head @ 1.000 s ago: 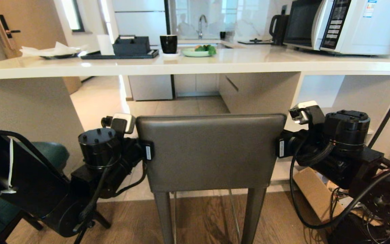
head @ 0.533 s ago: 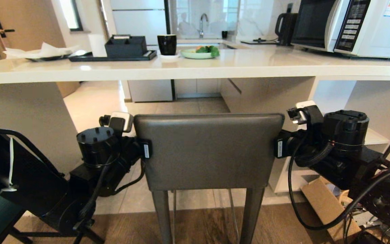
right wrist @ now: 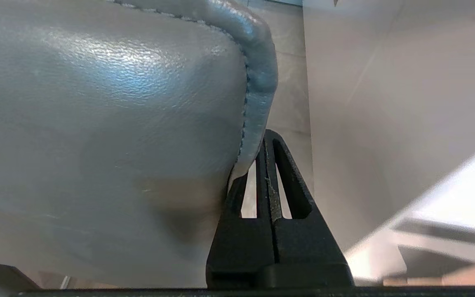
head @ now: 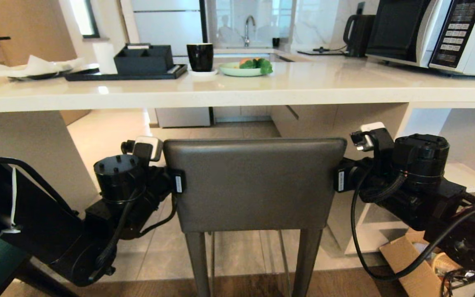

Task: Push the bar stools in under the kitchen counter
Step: Push the gray chair back under the dining table

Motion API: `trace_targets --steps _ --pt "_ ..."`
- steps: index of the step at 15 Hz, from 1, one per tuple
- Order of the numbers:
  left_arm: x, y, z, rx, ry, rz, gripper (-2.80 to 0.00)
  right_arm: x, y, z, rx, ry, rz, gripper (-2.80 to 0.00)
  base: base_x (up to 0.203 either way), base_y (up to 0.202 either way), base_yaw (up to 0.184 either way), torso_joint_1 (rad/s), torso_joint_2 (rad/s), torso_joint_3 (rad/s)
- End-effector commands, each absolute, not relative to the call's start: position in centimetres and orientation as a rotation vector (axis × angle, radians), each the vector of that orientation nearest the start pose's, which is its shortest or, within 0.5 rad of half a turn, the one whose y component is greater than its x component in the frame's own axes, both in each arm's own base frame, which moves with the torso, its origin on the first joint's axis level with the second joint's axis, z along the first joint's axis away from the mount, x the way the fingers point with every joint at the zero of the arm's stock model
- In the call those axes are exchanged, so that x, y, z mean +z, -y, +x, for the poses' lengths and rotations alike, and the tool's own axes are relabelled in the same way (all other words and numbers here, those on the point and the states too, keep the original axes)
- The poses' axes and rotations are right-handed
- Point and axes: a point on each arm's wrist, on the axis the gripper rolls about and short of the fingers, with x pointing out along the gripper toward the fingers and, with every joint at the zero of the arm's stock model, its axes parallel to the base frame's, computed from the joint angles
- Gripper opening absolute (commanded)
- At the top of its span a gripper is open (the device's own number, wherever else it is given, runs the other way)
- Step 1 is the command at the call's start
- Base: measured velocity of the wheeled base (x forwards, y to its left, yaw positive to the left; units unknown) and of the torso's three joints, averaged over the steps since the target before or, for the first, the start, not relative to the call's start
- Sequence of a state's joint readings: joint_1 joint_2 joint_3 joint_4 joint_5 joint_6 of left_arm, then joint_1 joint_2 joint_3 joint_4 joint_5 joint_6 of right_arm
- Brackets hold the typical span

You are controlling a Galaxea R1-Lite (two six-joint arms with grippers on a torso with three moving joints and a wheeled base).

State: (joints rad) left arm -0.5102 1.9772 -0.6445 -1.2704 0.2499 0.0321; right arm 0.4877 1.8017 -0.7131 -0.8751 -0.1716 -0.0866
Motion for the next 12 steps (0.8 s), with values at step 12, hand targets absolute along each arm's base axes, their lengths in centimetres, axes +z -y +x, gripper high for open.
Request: trace_targets --steps 12 --pt "11.86 16.26 29.36 -0.262 -0.042 0.05 -2.8 14.71 -14.58 28.2 0.325 -0.197 -0.159 -2.8 0.115 0.0 0.001 0.002 0.0 0.0"
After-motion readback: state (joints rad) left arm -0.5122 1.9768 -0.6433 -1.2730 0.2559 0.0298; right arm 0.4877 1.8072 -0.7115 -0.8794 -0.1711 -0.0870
